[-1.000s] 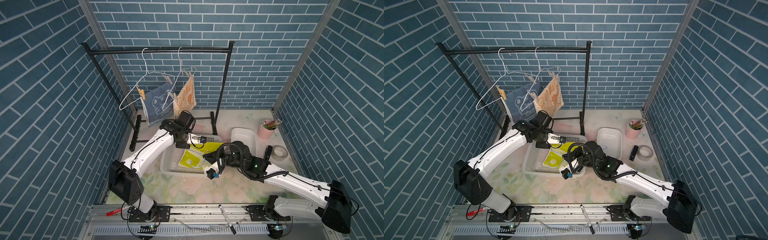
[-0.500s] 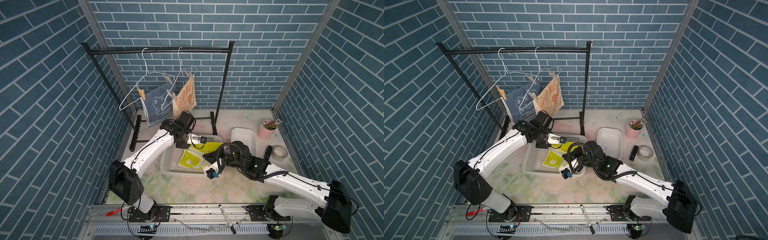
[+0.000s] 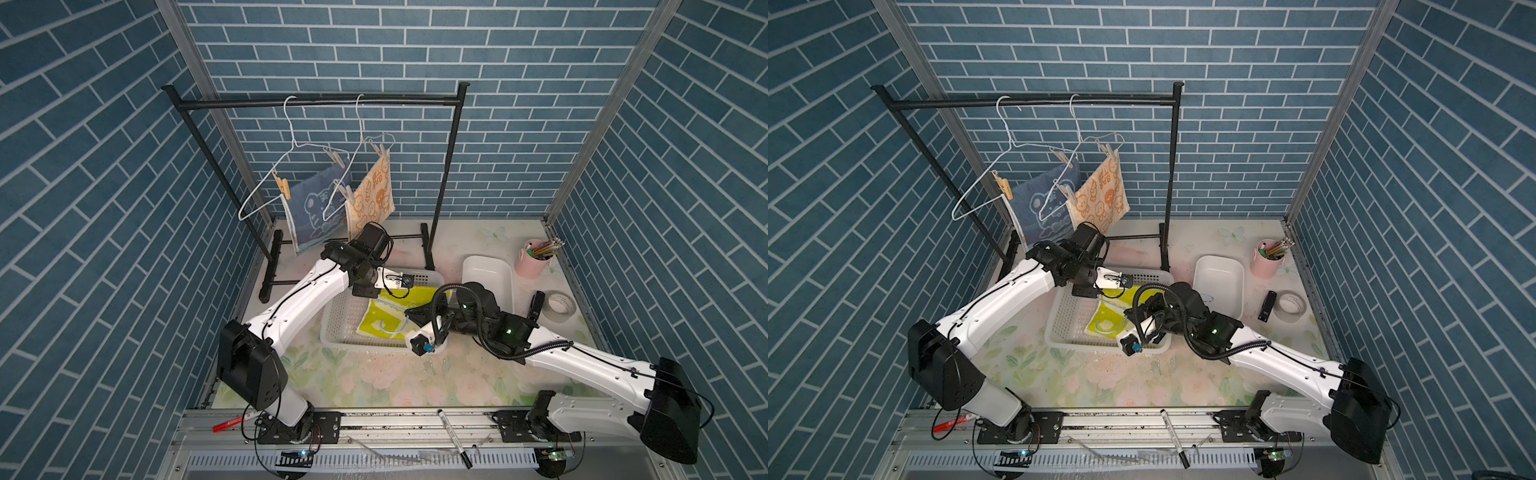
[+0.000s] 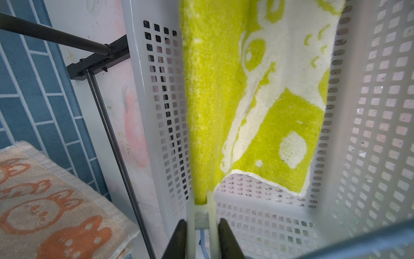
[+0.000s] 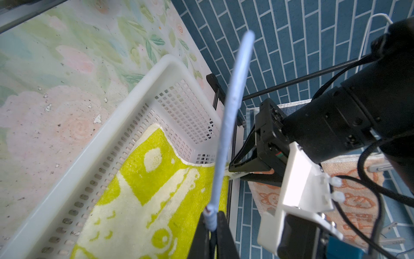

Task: Remove the clothespins securing towels to the hanger
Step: Remove the clothespin from the hanger, then place the hanger in the basket.

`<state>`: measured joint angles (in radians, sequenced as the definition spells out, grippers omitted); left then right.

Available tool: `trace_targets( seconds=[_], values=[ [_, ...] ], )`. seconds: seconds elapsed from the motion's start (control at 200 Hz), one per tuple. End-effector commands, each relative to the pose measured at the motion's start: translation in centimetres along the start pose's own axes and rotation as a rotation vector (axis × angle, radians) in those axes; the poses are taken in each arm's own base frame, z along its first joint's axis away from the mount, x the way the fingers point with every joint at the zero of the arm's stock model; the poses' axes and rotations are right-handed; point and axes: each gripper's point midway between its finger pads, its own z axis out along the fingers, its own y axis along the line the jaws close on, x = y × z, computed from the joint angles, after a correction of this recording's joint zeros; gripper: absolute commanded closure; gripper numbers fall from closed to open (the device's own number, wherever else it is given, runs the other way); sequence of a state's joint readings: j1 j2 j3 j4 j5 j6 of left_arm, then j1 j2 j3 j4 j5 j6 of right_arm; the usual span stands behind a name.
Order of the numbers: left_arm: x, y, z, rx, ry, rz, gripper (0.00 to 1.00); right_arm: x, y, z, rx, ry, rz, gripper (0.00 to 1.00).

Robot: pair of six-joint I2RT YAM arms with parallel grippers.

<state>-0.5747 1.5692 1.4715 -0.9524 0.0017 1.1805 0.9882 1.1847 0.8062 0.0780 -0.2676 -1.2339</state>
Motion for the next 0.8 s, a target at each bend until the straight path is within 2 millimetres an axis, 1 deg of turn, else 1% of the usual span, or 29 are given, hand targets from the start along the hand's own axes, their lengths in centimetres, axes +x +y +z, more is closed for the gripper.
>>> trace_targets(
  seconds=[0.0,0.16,0.255,0.43,0.55,0.625,0.725,0.795],
  values=[
    [-0.4,-0.3,-1.4,-0.005,-0.025,-0.004,0.91,-0.1,-0.7,0.2,0.03,-0.002,0.021,1.0],
    [-0.4,-0.5,-2.0,-0.013,-0.035,-0.01,0.96,0.0,-0.5,0.4,0.029,0.001,0.036,1.0],
    [-0.6,-0.3,-2.8,-0.033,-0.054,-0.026,0.97,0.2,-0.3,0.8,0.021,0.003,0.04,1.0],
    [-1.2,0.2,-5.3,-0.101,-0.119,-0.069,0.98,1.0,1.1,2.3,-0.03,0.016,0.061,1.0],
    [-1.9,0.6,-7.1,-0.162,-0.194,-0.143,0.99,1.8,2.4,3.5,-0.065,0.034,0.11,1.0],
    [-2.5,0.8,-8.3,-0.195,-0.259,-0.203,0.98,2.4,2.8,3.8,-0.066,0.044,0.149,1.0],
    [-3.3,1.2,-10.0,-0.234,-0.353,-0.306,0.99,3.1,4.2,3.8,-0.099,0.07,0.163,0.84],
    [-3.8,1.2,-10.9,-0.247,-0.42,-0.376,0.99,3.4,4.9,3.5,-0.12,0.088,0.176,0.76]
  ],
)
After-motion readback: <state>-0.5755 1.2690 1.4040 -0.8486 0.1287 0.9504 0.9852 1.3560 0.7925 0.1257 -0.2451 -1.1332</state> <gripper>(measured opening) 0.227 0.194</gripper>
